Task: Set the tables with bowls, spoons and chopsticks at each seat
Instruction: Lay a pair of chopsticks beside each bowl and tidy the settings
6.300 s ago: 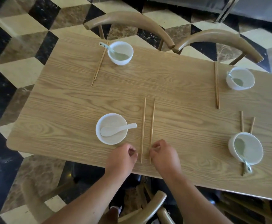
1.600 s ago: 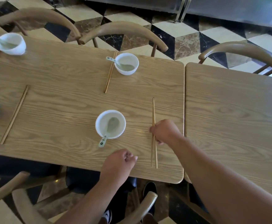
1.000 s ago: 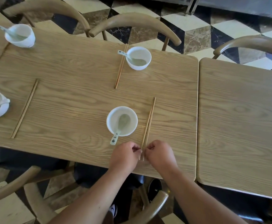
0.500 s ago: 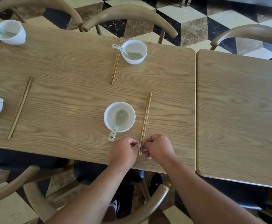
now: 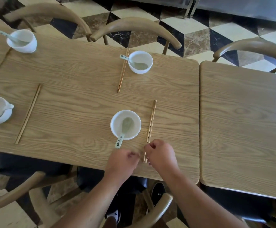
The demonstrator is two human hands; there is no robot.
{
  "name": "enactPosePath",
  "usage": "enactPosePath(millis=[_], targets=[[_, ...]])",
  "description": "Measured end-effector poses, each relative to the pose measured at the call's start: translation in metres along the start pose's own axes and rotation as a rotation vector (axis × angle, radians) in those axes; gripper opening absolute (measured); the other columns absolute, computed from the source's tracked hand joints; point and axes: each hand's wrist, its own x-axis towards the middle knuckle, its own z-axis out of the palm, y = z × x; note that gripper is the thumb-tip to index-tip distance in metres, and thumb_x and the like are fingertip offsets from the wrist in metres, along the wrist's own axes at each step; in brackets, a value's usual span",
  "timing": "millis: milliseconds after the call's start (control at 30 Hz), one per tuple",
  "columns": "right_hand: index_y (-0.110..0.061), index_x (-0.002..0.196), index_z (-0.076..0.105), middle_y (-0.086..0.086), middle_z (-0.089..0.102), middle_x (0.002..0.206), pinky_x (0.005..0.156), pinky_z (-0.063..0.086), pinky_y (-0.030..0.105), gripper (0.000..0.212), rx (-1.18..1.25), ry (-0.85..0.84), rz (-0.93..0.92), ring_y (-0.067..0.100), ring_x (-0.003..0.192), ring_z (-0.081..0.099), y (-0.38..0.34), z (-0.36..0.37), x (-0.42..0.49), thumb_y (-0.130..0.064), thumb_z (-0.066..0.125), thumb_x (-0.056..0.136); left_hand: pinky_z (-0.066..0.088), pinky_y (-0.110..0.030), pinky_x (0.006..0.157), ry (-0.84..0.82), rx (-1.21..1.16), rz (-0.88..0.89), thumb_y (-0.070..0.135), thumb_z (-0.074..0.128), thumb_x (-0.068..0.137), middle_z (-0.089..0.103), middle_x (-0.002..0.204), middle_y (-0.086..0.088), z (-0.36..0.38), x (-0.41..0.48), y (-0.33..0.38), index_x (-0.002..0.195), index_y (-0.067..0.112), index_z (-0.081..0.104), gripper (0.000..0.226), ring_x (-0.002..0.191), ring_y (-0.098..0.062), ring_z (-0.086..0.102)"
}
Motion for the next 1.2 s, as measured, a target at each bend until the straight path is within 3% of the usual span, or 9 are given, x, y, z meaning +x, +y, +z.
enactPosePath(millis=[67, 167, 267, 367, 533, 700, 833, 967, 1200], targets=[[-0.007, 0.083, 0.073, 0.008, 0.076, 0.067, 0.061, 0.065, 0.044, 0.026, 0.155, -0.077, 0.063, 0.025, 0.055, 0.070, -0.018, 0.007, -0.006, -0.027, 0.058, 0.091, 0.038, -0.039, 0.054, 0.113, -0.018, -0.006, 0.046, 0.052, 0.081, 0.053, 0.054, -0.011, -0.016, -0.011, -0.009, 0.065, 0.003, 0.051, 0.046, 0.049, -0.015, 0.044], [-0.001, 0.097, 0.073, 0.012, 0.080, 0.078, 0.058, 0.064, 0.036, 0.032, 0.399, -0.277, 0.279, 0.024, 0.058, 0.073, -0.042, 0.023, -0.010, -0.032, 0.063, 0.098, 0.031, -0.040, 0.053, 0.337, -0.077, -0.056, 0.039, 0.055, 0.086, 0.035, 0.051, 0.003, -0.041, -0.017, -0.017, 0.064, 0.006, 0.038, 0.043, 0.051, -0.015, 0.032], [-0.003, 0.110, 0.070, 0.016, 0.082, 0.098, 0.062, 0.064, 0.035, 0.042, 0.555, -0.452, 0.398, 0.028, 0.080, 0.081, -0.053, 0.036, -0.011, -0.044, 0.065, 0.102, 0.041, -0.040, 0.058, 0.472, -0.210, -0.109, 0.036, 0.060, 0.095, 0.050, 0.057, 0.004, -0.063, -0.003, -0.017, 0.066, 0.011, 0.048, 0.040, 0.055, -0.019, 0.048], [-0.002, 0.117, 0.068, 0.016, 0.081, 0.098, 0.063, 0.065, 0.035, 0.036, 0.703, -0.534, 0.426, 0.029, 0.083, 0.080, -0.057, 0.035, -0.011, -0.036, 0.067, 0.104, 0.061, -0.046, 0.076, 0.338, -0.299, -0.105, 0.049, 0.066, 0.095, 0.074, 0.088, 0.007, -0.076, 0.019, -0.006, 0.103, 0.029, 0.066, 0.021, 0.072, -0.020, 0.075], [-0.005, 0.104, 0.071, 0.008, 0.072, 0.073, 0.056, 0.063, 0.033, 0.017, 0.549, -0.458, 0.363, 0.020, 0.060, 0.070, -0.059, 0.010, -0.003, -0.022, 0.067, 0.104, 0.065, -0.043, 0.083, 0.163, -0.405, -0.063, 0.028, 0.067, 0.101, 0.072, 0.114, 0.014, -0.079, 0.044, 0.011, 0.143, 0.036, 0.054, 0.045, 0.084, -0.022, 0.080], [0.001, 0.113, 0.068, 0.013, 0.077, 0.087, 0.063, 0.062, 0.035, 0.036, 0.309, -0.377, 0.317, 0.022, 0.066, 0.072, -0.061, 0.001, 0.010, -0.031, 0.074, 0.099, 0.067, -0.031, 0.074, 0.133, -0.455, -0.071, 0.016, 0.063, 0.101, 0.074, 0.114, 0.003, -0.075, 0.053, 0.016, 0.147, 0.028, 0.055, 0.048, 0.088, -0.019, 0.078], [0.002, 0.120, 0.065, 0.021, 0.077, 0.108, 0.087, 0.064, 0.043, 0.036, 0.560, -0.551, 0.445, 0.032, 0.091, 0.075, -0.064, 0.026, 0.002, -0.029, 0.068, 0.103, 0.059, -0.017, 0.056, 0.127, -0.513, -0.077, 0.010, 0.060, 0.101, 0.072, 0.119, 0.003, -0.068, 0.054, 0.014, 0.146, 0.025, 0.057, 0.047, 0.091, -0.014, 0.076], [0.004, 0.123, 0.066, 0.020, 0.077, 0.097, 0.073, 0.067, 0.040, 0.032, 0.799, -0.613, 0.488, 0.031, 0.085, 0.077, -0.060, 0.032, -0.005, -0.021, 0.065, 0.104, 0.062, -0.022, 0.062, 0.123, -0.520, -0.085, 0.010, 0.061, 0.102, 0.073, 0.108, 0.001, -0.068, 0.056, 0.011, 0.149, 0.024, 0.055, 0.050, 0.084, -0.016, 0.077], [-0.012, 0.088, 0.063, 0.004, 0.056, 0.063, 0.053, 0.052, 0.032, 0.018, 0.491, -0.427, 0.403, 0.018, 0.050, 0.054, -0.052, -0.014, 0.013, -0.021, 0.064, 0.104, 0.064, -0.030, 0.072, 0.111, -0.533, -0.102, 0.011, 0.062, 0.101, 0.078, 0.105, -0.005, -0.069, 0.063, 0.005, 0.149, 0.025, 0.055, 0.051, 0.086, -0.020, 0.081]])
